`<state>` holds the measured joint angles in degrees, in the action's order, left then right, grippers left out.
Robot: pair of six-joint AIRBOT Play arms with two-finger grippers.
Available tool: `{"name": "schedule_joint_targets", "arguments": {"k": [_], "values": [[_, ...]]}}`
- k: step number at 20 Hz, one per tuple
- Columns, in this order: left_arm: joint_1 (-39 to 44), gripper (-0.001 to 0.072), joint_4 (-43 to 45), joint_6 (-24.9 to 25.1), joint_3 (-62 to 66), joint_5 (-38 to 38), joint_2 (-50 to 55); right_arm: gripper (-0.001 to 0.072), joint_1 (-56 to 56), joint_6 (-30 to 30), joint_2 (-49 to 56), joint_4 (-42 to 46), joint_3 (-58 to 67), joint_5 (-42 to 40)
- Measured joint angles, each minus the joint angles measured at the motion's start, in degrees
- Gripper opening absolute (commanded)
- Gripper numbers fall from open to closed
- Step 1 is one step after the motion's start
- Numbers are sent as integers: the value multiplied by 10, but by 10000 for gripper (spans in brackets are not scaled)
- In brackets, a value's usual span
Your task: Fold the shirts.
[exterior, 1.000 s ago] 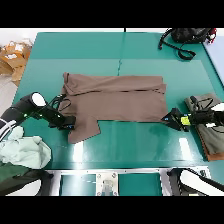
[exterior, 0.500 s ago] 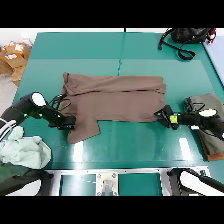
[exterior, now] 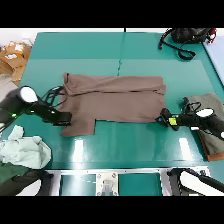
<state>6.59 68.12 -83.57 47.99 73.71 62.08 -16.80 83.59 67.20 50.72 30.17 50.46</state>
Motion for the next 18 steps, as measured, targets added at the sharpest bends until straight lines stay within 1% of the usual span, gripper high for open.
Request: {"name": "schedule_joint_targets", "arguments": {"k": [2, 5, 8, 9, 12, 15, 18], "values": [[0, 27, 13, -15, 2, 28, -49, 14, -12, 25, -36, 72, 1, 43], [1, 27, 22, -38, 3, 74, -110, 14, -20, 63, -108, 148, 2, 103], [1, 27, 26, -51, 7, 93, -137, 15, -22, 87, -167, 181, 4, 125], [1, 27, 26, -51, 8, 86, -140, 15, -22, 91, -177, 185, 8, 125], [1, 27, 26, -50, 23, 33, -137, 15, -22, 95, -176, 175, 26, 110], [1, 27, 24, -34, 55, -19, -101, 15, -22, 80, -136, 133, 68, 77], [1, 27, 20, -16, 97, -57, -35, 15, -22, 54, -73, 80, 124, 47]]}}
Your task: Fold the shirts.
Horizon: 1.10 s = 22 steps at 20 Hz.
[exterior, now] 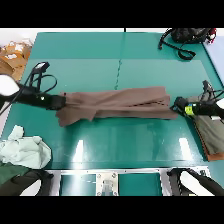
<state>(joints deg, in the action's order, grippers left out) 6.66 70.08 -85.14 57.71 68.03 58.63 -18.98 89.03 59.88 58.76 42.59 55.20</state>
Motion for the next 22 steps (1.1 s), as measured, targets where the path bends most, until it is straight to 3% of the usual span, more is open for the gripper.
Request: {"name": "schedule_joint_targets", "arguments": {"k": [9, 10, 12, 13, 14, 15, 16, 22], "values": [[0, 28, 0, 23, 152, -73, 220, 16, 43, -38, 249, -86, 186, -56], [0, 29, -1, 24, 165, -82, 240, 49, 50, -39, 276, -90, 208, -60], [0, 32, -1, 25, 188, -98, 274, 258, 58, -40, 316, -94, 244, -65], [0, 247, -1, 26, 196, -112, 287, 302, 60, -40, 332, -96, 260, -68], [0, 631, 0, 27, 202, -129, 295, 348, 60, -40, 342, -97, 274, -68], [-1, 713, 3, 27, 210, -149, 301, 444, 56, -42, 351, -98, 290, -65], [-2, 713, 4, 26, 217, -162, 306, 502, 49, -44, 356, -95, 308, -59], [-1, 712, 11, 25, 273, -163, 315, 596, -21, -85, 374, -32, 382, 64]]}}
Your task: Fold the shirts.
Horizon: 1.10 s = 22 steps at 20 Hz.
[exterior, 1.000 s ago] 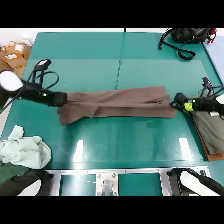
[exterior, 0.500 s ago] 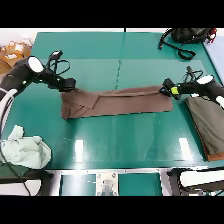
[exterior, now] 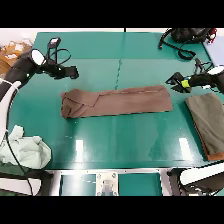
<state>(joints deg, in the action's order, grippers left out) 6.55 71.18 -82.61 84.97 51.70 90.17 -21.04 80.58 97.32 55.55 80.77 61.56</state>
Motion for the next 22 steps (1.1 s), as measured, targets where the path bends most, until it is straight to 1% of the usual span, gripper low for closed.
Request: {"name": "schedule_joint_targets", "arguments": {"k": [4, 7, 8, 9, 10, 11, 12, 13, 15, 16, 19, 22], "values": [[0, 712, 0, -9, 12, 26, 1, 596, -31, -66, 38, 11, 11, 76], [0, 711, -7, -13, 15, 60, 1, 593, -40, -111, 81, -25, 19, 111], [0, 711, -8, -14, 16, 72, 1, 569, -41, -121, 96, -42, 24, 118], [0, 710, -11, -14, 16, 83, 1, 526, -41, -128, 110, -56, 28, 122], [0, 657, -14, -15, 16, 93, 1, 413, -41, -135, 123, -71, 32, 126], [0, 378, -21, -16, 16, 101, 1, 298, -39, -139, 135, -83, 34, 130], [0, 119, -30, -16, 16, 108, 1, 121, -36, -144, 144, -90, 36, 136], [0, 60, -41, -15, 16, 112, 1, 16, -34, -150, 150, -92, 37, 143], [1, 51, -67, -10, 16, 117, 2, 14, -30, -159, 158, -99, 42, 155], [1, 28, -77, -7, 16, 120, 2, 14, -29, -162, 161, -101, 46, 162], [3, 28, -92, -4, 16, 129, 2, 13, -27, -162, 160, -98, 63, 189], [26, 28, -101, -2, 15, 128, 4, 14, -26, -153, 127, -95, 73, 215]]}}
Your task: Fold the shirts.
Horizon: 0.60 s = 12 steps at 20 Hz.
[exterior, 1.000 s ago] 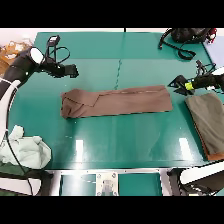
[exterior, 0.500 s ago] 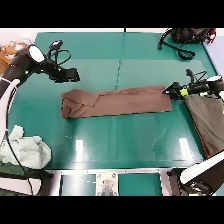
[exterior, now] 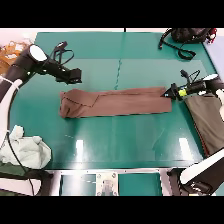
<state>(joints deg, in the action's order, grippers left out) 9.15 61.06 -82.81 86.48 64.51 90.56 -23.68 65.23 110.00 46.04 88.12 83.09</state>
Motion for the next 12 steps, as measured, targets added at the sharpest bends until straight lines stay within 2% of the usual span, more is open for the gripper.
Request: {"name": "schedule_joint_targets", "arguments": {"k": [6, 12], "values": [[122, 28, -36, 2, 0, -84, 62, 15, 12, 33, -159, -45, 6, 65], [245, 28, -130, 15, 1, -196, 146, 15, 64, 75, -318, -99, 8, 87]]}}
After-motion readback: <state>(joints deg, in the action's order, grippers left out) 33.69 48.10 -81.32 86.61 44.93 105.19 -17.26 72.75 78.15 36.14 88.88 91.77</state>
